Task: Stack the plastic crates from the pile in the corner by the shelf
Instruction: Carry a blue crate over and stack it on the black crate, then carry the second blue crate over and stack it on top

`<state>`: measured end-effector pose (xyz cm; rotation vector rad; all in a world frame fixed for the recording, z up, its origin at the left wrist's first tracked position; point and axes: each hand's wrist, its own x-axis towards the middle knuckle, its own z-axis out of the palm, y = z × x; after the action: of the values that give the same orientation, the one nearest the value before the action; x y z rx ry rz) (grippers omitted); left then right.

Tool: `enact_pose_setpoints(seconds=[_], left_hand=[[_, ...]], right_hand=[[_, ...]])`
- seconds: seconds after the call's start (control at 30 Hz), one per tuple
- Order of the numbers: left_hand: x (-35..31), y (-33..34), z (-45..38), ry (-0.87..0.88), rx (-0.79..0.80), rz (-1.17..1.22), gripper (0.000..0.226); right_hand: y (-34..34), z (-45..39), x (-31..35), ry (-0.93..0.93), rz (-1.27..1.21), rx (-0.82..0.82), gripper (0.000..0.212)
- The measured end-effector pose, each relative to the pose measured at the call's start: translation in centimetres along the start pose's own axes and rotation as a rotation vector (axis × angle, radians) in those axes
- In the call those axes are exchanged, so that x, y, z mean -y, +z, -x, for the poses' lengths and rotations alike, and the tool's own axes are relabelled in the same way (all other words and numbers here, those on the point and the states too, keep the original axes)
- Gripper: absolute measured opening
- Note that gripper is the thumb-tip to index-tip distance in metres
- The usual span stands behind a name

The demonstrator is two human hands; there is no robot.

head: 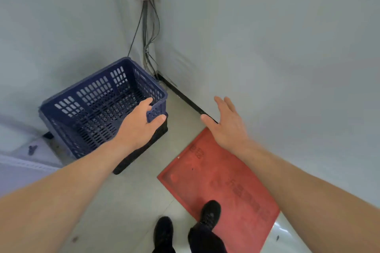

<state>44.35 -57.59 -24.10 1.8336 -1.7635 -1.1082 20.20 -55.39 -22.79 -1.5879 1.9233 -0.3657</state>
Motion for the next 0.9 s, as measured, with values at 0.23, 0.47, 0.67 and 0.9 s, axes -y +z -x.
enact_pose_setpoints(seconds=[0.23, 0.47, 0.67, 0.9], left_hand=[[-7.9, 9.4, 3.8, 0.21, 0.183, -0.059, 0.072], [-15.4, 20.6, 11.0, 0.379, 0.327, -0.142, 0.072], [-22.3, 32.4, 21.1, 0.526, 0.429, -0.211, 0.069], [-29.9, 44.4, 32.9, 0.646, 0.603, -0.182, 0.071]], right_hand=[[-6.7, 10.8, -10.3, 0.229, -0.064, -0.198, 0.077], [-10.8, 24.0, -22.2, 0.411, -0.152, -0.345, 0.078], [-13.6, 38.3, -32.8, 0.575, -0.187, -0.442, 0.078], [-17.1, 51.4, -41.6, 0.694, -0.216, -0.567, 0.077]])
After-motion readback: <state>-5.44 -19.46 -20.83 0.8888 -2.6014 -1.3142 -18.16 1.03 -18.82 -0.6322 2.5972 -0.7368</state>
